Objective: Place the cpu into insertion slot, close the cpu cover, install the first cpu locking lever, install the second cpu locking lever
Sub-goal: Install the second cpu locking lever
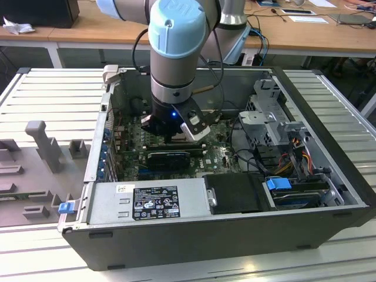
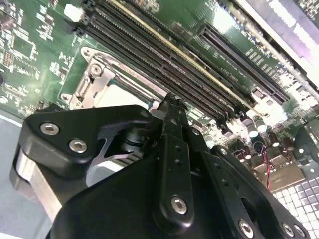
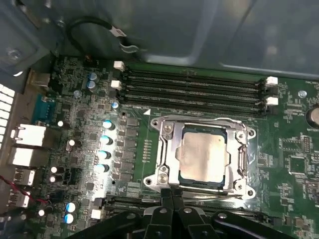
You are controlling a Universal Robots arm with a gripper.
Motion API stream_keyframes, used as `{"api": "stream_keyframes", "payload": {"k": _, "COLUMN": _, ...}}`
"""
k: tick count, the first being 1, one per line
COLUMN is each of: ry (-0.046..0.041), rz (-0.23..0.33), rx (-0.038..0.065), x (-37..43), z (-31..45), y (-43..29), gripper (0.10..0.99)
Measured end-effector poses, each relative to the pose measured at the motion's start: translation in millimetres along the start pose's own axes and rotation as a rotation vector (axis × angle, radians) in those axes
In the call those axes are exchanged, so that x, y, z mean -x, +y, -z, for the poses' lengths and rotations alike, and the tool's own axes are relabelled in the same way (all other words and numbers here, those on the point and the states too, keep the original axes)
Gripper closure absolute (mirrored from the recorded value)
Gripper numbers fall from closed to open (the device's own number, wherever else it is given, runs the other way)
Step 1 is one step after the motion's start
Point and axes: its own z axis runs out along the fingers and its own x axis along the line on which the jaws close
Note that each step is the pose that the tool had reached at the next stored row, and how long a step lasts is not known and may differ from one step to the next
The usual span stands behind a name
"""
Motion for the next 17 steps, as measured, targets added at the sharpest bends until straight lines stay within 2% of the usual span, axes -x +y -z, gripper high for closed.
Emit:
{"api": "stream_keyframes", "payload": {"k": 1, "ry": -0.0008, "rz": 0.003, "rx": 0.015, "x": -2.5, "z": 0.1, "y": -2.0, "gripper": 0.98}}
{"api": "stream_keyframes", "payload": {"k": 3, "ry": -0.0015, "rz": 0.005, "rx": 0.026, "x": -7.0, "z": -0.3, "y": -3.1, "gripper": 0.98}}
{"api": "stream_keyframes", "payload": {"k": 4, "ry": -0.0029, "rz": 0.006, "rx": 0.04, "x": -9.5, "z": -0.2, "y": -4.7, "gripper": 0.98}}
{"api": "stream_keyframes", "payload": {"k": 7, "ry": -0.0054, "rz": 0.006, "rx": 0.063, "x": -10.2, "z": -0.6, "y": -7.9, "gripper": 0.98}}
{"api": "stream_keyframes", "payload": {"k": 8, "ry": -0.0069, "rz": 0.006, "rx": 0.078, "x": -10.9, "z": -1.3, "y": -9.7, "gripper": 0.98}}
{"api": "stream_keyframes", "payload": {"k": 10, "ry": -0.0077, "rz": 0.007, "rx": 0.085, "x": -11.1, "z": -4.1, "y": -11.0, "gripper": 0.98}}
{"api": "stream_keyframes", "payload": {"k": 11, "ry": -0.008, "rz": 0.008, "rx": 0.092, "x": -11.5, "z": -6.6, "y": -12.0, "gripper": 0.98}}
{"api": "stream_keyframes", "payload": {"k": 14, "ry": -0.0106, "rz": 0.012, "rx": 0.124, "x": -13.7, "z": -9.4, "y": -18.0, "gripper": 0.98}}
{"api": "stream_keyframes", "payload": {"k": 16, "ry": -0.0115, "rz": 0.012, "rx": 0.133, "x": -14.8, "z": -9.4, "y": -21.9, "gripper": 0.98}}
{"api": "stream_keyframes", "payload": {"k": 17, "ry": -0.0126, "rz": 0.012, "rx": 0.144, "x": -15.2, "z": -10.0, "y": -22.7, "gripper": 0.98}}
